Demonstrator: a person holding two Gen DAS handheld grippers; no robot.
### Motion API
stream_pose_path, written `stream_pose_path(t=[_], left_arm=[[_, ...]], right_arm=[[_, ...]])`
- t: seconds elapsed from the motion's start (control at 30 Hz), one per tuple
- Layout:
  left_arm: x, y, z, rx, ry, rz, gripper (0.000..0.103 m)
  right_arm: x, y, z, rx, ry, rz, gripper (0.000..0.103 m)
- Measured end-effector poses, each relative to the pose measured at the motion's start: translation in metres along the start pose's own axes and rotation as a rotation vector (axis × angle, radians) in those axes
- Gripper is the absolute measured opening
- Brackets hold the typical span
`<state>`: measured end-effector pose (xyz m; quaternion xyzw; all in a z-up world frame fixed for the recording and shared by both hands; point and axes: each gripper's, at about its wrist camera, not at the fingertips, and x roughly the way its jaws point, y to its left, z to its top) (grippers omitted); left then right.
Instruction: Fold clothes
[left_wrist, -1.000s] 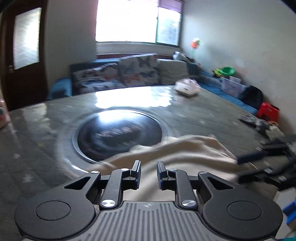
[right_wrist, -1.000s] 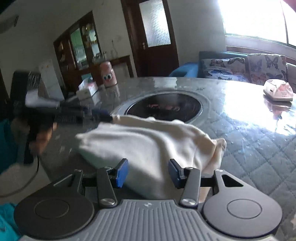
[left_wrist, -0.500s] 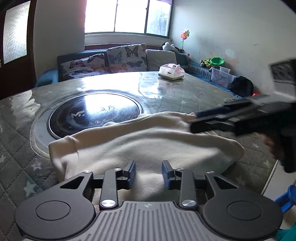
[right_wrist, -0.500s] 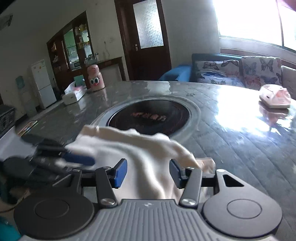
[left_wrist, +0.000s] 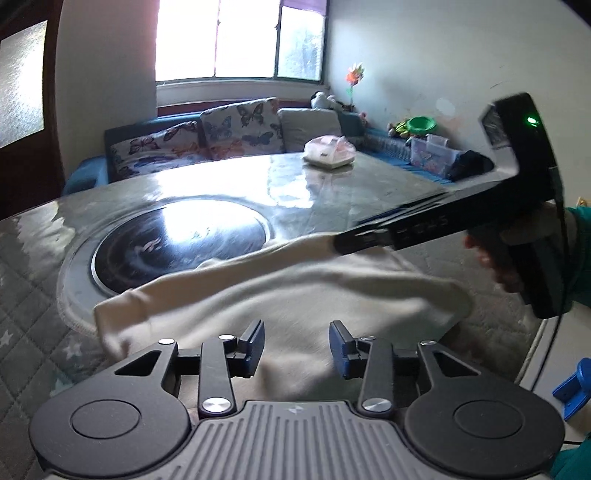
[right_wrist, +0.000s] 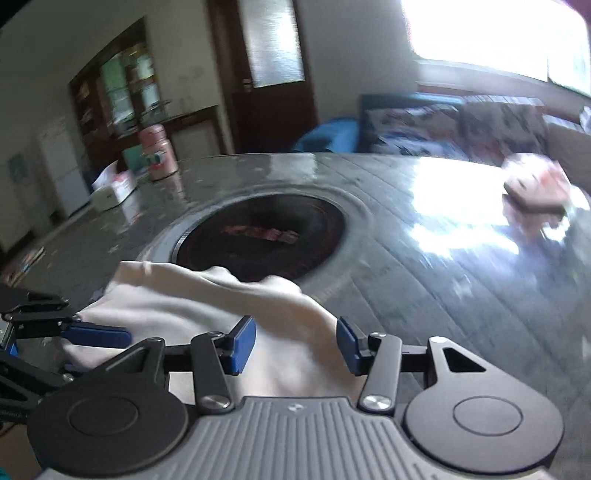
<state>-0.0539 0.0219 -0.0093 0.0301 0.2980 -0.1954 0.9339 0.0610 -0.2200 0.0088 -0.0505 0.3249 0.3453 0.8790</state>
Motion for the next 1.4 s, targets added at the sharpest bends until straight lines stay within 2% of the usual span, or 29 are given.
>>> stream_pose_path(t=[0.13,0.23,0.33,0.43,0.57,0.7,0.83,0.93,1.03,1.23,1.4], left_arm=[[0.005,-0.003,-0.003,-0.004,0.016,-0.018,0.044],[0.006,-0.003,-0.007,-0.017,0.026,-0.029,0.046],[0.005,-0.002,-0.010,-0.028,0.023,-0.041,0.047],[0.005,0.001,-0.012,-0.035,0.016,-0.053,0.049],[0.004,-0.001,-0.014,-0.027,0.007,-0.059,0.053],[-0.005,0.006,-0.012,-0.064,-0.013,-0.031,0.053],[-0.017,0.019,-0.014,-0.104,-0.029,0.041,0.053],[-0.025,0.031,-0.019,-0.147,-0.022,0.074,0.053],[-0.031,0.037,-0.027,-0.171,-0.012,0.080,0.053],[-0.036,0.051,-0.018,-0.212,-0.044,0.093,0.054],[-0.040,0.063,-0.008,-0.246,-0.074,0.105,0.054]], right_arm=[[0.022,0.019,0.019,-0.061,0.025,0.029,0.050],[0.043,0.033,0.025,-0.103,0.052,0.020,0.050],[0.062,0.036,0.026,-0.102,0.082,-0.015,0.050],[0.076,0.033,0.028,-0.076,0.099,-0.034,0.055],[0.080,0.034,0.032,-0.074,0.097,-0.056,0.058],[0.075,0.042,0.038,-0.089,0.078,-0.007,0.058],[0.081,0.055,0.038,-0.142,0.096,0.036,0.058],[0.092,0.061,0.036,-0.157,0.114,0.034,0.058],[0.095,0.062,0.037,-0.155,0.114,0.026,0.063],[0.064,0.066,0.040,-0.168,0.048,0.026,0.064],[0.036,0.073,0.023,-0.238,0.008,0.014,0.071]])
